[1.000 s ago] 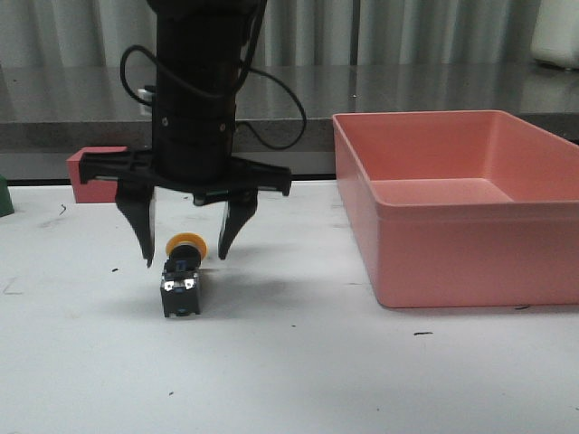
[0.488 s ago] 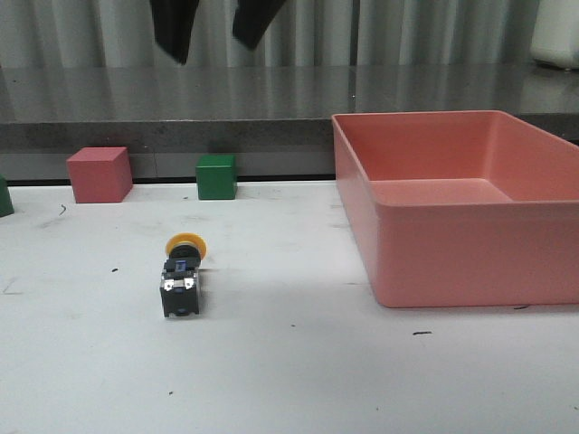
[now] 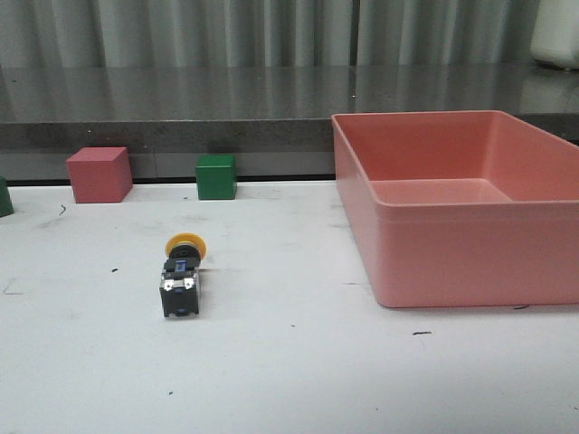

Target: Place and stand button with both arms

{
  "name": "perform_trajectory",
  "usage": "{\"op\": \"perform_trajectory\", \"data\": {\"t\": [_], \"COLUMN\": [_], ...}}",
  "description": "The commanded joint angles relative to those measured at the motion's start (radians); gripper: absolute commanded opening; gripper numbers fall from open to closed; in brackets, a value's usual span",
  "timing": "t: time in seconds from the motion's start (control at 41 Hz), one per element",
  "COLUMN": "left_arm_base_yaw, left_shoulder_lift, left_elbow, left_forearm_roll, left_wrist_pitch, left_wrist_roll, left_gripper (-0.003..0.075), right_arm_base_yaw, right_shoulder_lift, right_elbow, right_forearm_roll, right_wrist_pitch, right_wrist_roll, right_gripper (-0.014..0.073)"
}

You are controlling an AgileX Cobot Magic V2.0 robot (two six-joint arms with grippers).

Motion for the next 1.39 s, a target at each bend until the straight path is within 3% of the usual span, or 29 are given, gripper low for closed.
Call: {"op": "perform_trajectory", "data": {"t": [0.0, 0.317, 0.585, 1.366], "left_arm_base_yaw": [-0.004, -0.004, -0.004, -0.004], "left_shoulder_lift": [0.013, 0.013, 0.013, 0.013], "left_elbow": [-0.034, -0.034, -0.034, -0.034], "left_forearm_roll": [0.001, 0.001, 0.001, -0.001], "left_wrist_pitch": [-0.083, -0.083, -0.083, -0.106], "left_wrist_roll": [-0.008, -0.008, -0.008, -0.008], "left_gripper": [0.0438, 0.0438, 0.0438, 0.0438], "right_arm_base_yaw": [-0.006, -0.006, -0.006, -0.006], "right_shoulder_lift": [-0.127, -0.405, -0.575, -0.655], "right_elbow": [0.069, 0.315, 0.432, 0.456], "right_forearm_roll": [-0.011, -0.011, -0.011, -0.011], "right_wrist_pitch": [-0.104, -0.137, -0.148, -0.190], "right_wrist_roll": [-0.012, -0.013, -0.013, -0.013], "right_gripper": [0.0499, 0.0499, 0.0499, 0.0499]}}
